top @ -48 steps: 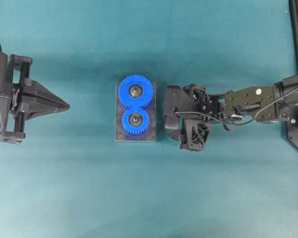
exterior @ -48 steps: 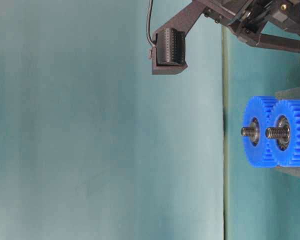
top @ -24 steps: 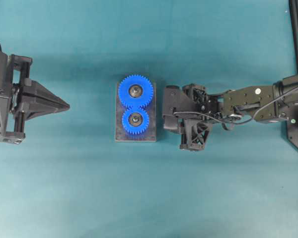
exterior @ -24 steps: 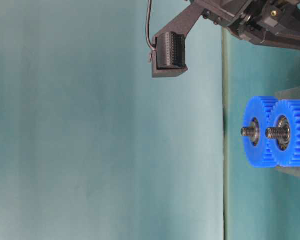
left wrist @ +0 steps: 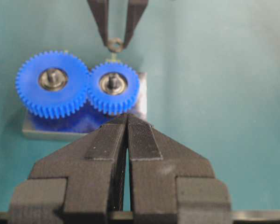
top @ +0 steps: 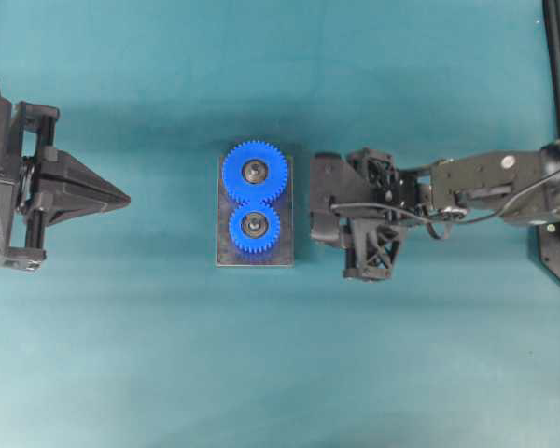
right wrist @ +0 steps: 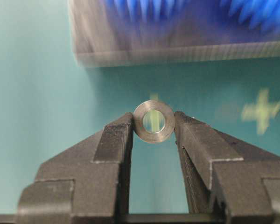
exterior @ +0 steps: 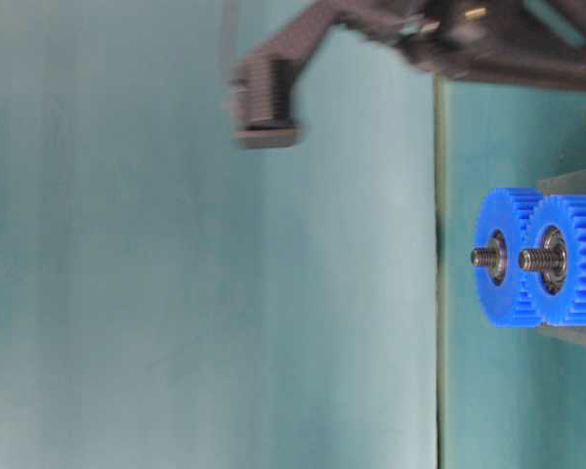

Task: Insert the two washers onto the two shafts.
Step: 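Carry the washer over the lower blue gear's shaft and lower it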

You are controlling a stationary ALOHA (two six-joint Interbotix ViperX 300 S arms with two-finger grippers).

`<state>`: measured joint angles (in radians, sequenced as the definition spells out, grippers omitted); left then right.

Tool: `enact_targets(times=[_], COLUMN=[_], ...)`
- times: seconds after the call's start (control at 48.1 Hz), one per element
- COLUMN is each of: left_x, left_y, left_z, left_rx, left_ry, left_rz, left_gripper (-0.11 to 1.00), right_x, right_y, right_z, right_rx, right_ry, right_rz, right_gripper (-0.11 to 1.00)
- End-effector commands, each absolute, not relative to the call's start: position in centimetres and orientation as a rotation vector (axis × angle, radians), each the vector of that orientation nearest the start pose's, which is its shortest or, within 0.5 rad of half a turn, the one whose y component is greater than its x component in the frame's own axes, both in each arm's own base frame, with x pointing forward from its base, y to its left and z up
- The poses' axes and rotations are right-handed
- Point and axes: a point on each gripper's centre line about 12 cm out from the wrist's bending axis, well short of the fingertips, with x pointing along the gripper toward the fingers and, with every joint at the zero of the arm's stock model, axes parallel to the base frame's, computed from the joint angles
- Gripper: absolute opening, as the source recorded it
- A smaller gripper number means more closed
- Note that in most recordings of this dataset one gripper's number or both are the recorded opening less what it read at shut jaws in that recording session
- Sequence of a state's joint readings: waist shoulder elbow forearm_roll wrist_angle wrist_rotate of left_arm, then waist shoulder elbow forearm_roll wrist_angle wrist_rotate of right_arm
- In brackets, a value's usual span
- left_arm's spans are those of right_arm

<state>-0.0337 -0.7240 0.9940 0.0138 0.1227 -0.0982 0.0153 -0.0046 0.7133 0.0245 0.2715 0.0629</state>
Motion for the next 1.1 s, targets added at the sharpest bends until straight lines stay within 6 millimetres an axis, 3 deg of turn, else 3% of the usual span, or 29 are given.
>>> enact_targets(times=[0.0, 0.395, 1.081], left_x=[24.8, 24.7, 24.7], left_y=[-0.9, -0.9, -0.9], left_z=[28.0, 27.8, 28.0], left_rx=[-0.073, -0.072, -0.072], left_ry=[0.351, 0.355, 0.351], left_rz=[-0.019, -0.02, -0.022], left_gripper=[0.0, 0.0, 0.0], right_x=[36.5, 40.0, 42.2], right_y=[0.6, 0.6, 0.0], right_z=[16.2, 19.2, 17.5], right_rx=[0.077, 0.001, -0.006], right_ry=[0.893, 0.799, 0.831], right_rz=[-0.018, 0.016, 0.009], right_gripper=[0.3, 0.3, 0.3])
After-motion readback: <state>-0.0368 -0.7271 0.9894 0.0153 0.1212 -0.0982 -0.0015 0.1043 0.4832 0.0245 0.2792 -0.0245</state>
